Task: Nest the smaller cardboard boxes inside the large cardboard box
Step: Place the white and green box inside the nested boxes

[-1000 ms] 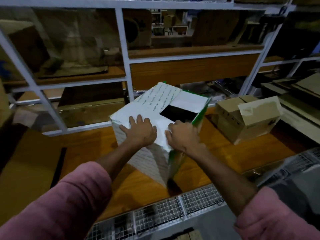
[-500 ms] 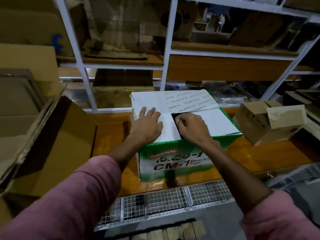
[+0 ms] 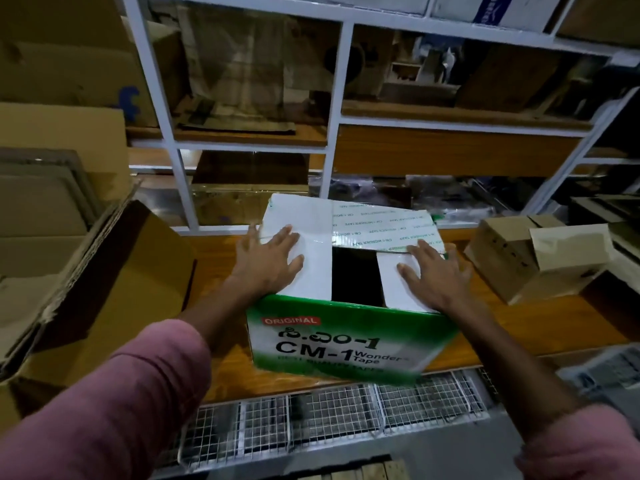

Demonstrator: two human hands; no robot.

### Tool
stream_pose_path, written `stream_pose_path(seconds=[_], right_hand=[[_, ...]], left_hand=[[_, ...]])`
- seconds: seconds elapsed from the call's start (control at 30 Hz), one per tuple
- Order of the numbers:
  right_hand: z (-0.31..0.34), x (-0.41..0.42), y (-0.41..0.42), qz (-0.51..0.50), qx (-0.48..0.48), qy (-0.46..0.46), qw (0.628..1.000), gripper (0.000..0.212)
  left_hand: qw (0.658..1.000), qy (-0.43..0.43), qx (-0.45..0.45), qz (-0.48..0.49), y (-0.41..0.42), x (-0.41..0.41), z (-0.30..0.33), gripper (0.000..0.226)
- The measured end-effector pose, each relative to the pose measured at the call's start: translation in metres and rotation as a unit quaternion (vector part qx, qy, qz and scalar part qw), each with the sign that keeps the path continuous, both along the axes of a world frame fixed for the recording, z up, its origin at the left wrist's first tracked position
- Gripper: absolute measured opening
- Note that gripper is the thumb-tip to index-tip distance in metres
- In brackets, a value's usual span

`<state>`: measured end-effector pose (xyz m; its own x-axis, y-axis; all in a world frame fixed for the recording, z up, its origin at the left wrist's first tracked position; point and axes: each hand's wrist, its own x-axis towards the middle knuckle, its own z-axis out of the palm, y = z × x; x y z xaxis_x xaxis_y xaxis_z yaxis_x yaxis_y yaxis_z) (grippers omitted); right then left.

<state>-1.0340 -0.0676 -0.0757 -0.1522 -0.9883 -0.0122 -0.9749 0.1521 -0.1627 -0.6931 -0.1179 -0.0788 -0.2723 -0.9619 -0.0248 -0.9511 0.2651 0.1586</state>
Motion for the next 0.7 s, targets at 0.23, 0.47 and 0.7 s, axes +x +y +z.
stream_pose_path(seconds=[0.23, 0.47, 0.7], right_hand=[[0.003, -0.02, 0.0, 0.061, -0.004, -0.026, 0.998, 0.071], [0.003, -0.034, 0.011, 0.074, 0.011, -0.051, 0.996, 0.077], [0.004, -0.02, 0.017, 0.075, -0.01, -0.069, 0.995, 0.083]], left_hand=[[0.997, 0.026, 0.049, 0.05, 0.018, -0.009, -0.006, 0.069], [0.994, 0.049, 0.053, 0.078, 0.032, -0.018, -0.003, 0.07], [0.991, 0.057, 0.044, 0.115, 0.062, -0.029, 0.013, 0.071]])
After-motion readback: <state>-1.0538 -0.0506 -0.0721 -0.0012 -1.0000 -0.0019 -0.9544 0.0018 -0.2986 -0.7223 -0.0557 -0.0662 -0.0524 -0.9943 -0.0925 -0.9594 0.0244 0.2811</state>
